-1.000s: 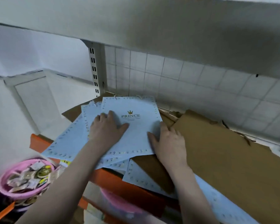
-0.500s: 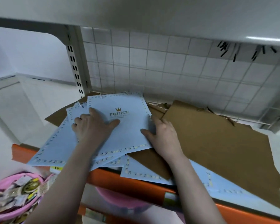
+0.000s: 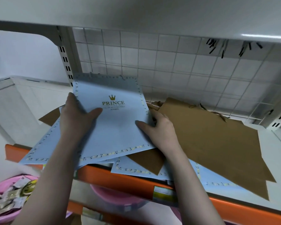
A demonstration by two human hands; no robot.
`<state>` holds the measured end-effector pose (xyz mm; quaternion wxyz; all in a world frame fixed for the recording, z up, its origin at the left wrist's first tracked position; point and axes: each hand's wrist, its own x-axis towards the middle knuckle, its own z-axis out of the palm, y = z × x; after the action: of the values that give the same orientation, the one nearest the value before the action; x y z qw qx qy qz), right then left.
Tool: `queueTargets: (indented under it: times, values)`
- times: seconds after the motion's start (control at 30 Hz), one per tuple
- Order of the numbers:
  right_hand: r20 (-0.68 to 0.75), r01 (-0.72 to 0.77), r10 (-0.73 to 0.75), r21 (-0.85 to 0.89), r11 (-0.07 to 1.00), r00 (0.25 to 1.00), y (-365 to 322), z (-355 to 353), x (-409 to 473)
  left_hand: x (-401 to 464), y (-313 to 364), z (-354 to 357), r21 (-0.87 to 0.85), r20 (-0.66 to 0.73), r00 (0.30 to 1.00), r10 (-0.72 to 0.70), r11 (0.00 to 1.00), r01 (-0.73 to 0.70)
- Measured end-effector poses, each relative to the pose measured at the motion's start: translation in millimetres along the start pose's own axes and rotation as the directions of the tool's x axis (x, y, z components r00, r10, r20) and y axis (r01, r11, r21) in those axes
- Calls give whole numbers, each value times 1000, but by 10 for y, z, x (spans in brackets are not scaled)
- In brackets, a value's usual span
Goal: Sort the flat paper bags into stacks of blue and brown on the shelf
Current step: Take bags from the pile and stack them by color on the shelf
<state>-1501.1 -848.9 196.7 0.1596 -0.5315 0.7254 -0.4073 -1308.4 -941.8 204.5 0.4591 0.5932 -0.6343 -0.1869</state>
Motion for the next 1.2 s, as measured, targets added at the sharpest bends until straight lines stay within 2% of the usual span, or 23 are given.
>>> queueTargets:
  times: [0.1, 0.3, 0.73, 0.97, 1.2]
  values:
    - [10, -58, 58, -12, 998, 998, 13, -125, -63, -76, 43, 32, -24, 35, 999, 7, 1000, -6]
    - [-10, -79, 78, -77, 994, 997, 104, -428, -178, -322, 234, 167, 53, 78, 996, -48, 998, 44]
    - [-41, 41, -58, -328, 944, 997, 614, -1055, -652, -1204, 785, 509, 208, 63, 994, -91, 975, 76]
    - [-131, 47, -101, -361, 931, 986, 699, -1433, -1108, -1626, 1098, 459, 204, 60, 998, 13, 979, -25]
    - [-204, -42, -41, -385, 922, 978, 831, -1709, -1882, -2389, 1230, 379, 163, 103, 991, 86, 981, -102]
